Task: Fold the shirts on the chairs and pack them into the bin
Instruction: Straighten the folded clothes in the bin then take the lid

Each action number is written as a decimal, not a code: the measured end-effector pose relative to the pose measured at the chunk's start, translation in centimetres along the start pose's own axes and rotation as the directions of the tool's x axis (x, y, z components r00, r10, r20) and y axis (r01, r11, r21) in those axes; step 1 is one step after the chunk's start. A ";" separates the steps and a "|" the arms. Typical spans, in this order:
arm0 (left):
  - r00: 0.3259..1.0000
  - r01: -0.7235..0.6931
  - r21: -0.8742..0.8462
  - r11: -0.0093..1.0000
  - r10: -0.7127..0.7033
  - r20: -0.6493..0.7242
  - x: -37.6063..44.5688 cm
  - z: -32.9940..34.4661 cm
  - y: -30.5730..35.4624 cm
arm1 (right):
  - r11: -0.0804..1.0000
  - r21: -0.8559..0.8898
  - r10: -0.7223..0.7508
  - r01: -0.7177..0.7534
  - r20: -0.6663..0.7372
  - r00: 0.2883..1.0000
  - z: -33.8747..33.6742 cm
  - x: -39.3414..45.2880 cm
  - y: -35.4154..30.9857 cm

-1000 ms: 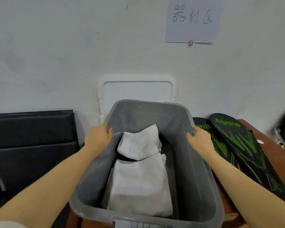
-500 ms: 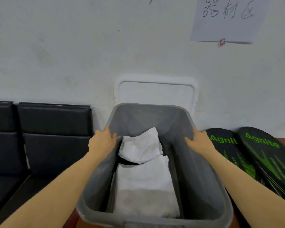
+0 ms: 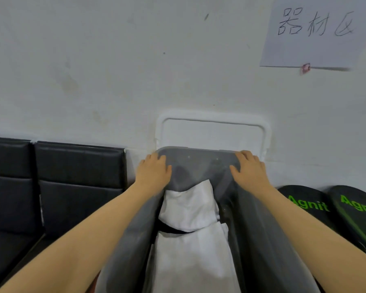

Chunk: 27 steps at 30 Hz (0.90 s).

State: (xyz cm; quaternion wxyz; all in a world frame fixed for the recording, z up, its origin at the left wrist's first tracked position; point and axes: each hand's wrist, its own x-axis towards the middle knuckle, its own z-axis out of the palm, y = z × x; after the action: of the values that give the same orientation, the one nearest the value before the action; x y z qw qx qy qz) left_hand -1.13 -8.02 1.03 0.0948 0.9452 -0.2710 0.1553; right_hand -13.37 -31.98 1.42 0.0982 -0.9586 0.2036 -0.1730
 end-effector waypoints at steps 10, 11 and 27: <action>0.971 -0.234 0.030 0.972 0.232 0.056 16.1 1.4 -0.2 | 0.993 -0.074 -0.079 0.087 0.100 0.992 -0.4 15.4 -2.3; 0.967 -0.249 0.029 0.968 0.247 0.066 17.6 1.8 -0.4 | 0.993 -0.089 -0.072 0.082 0.114 0.991 0.0 16.8 -2.2; 0.946 -0.324 -0.082 0.943 0.322 -0.039 27.1 9.5 -2.4 | 0.967 -0.250 -0.072 0.038 -0.128 0.989 7.9 24.9 -0.1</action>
State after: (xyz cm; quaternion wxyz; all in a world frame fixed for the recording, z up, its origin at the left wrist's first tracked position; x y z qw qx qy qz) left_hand 24.30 -21.58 1.29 0.1125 0.8810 -0.4274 0.1687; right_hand 10.99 -41.54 1.42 -0.0409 -0.9546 0.2030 -0.2140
